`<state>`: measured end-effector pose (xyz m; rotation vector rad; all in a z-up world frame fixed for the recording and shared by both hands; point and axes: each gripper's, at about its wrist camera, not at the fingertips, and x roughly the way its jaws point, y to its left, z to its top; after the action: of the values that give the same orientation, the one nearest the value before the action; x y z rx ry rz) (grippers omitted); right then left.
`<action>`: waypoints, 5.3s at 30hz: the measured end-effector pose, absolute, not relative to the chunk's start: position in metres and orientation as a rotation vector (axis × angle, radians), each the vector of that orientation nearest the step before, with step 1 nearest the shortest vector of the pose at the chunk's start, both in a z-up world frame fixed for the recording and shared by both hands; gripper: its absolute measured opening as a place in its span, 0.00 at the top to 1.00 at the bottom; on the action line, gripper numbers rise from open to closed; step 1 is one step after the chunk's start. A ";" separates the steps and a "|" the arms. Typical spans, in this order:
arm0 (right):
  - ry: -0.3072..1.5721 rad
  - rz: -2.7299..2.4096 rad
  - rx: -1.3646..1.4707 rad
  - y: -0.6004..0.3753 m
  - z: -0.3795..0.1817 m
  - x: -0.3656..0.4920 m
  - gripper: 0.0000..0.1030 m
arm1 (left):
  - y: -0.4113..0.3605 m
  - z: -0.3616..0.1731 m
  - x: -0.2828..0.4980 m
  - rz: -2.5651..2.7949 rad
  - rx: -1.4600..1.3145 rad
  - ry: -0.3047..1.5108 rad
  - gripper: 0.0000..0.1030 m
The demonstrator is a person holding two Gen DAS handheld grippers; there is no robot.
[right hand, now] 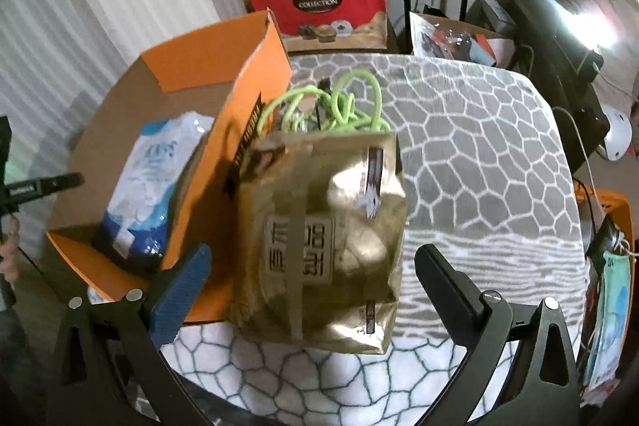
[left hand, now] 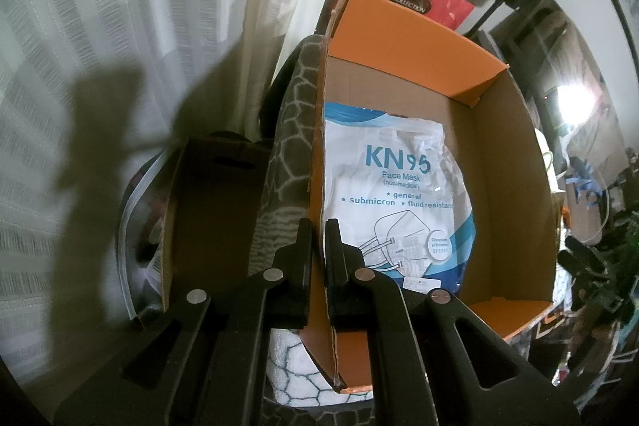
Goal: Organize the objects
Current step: 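Grasp the gold packaged bag with the right tool, then carry the gold bag with the right tool over the box, then lower the gold bag onto the white mask bag and open the right tool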
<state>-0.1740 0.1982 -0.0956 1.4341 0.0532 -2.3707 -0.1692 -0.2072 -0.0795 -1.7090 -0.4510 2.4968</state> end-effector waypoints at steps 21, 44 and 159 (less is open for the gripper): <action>0.132 -2.402 1.488 0.188 -0.132 -0.174 0.00 | -0.207 -0.080 -0.169 2.499 -1.709 -0.450 0.95; 0.152 -2.405 1.394 0.186 -0.127 -0.170 0.17 | -0.207 -0.080 -0.169 2.500 -1.709 -0.451 0.95; -0.030 -2.289 1.355 -0.044 -0.054 -0.257 0.01 | -0.205 -0.084 -0.169 2.514 -1.721 -0.459 0.95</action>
<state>-0.2573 -0.0437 -0.0540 1.3548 -0.0302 -2.2891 -0.1690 -0.2046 -0.0837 -1.7206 -0.4586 2.5144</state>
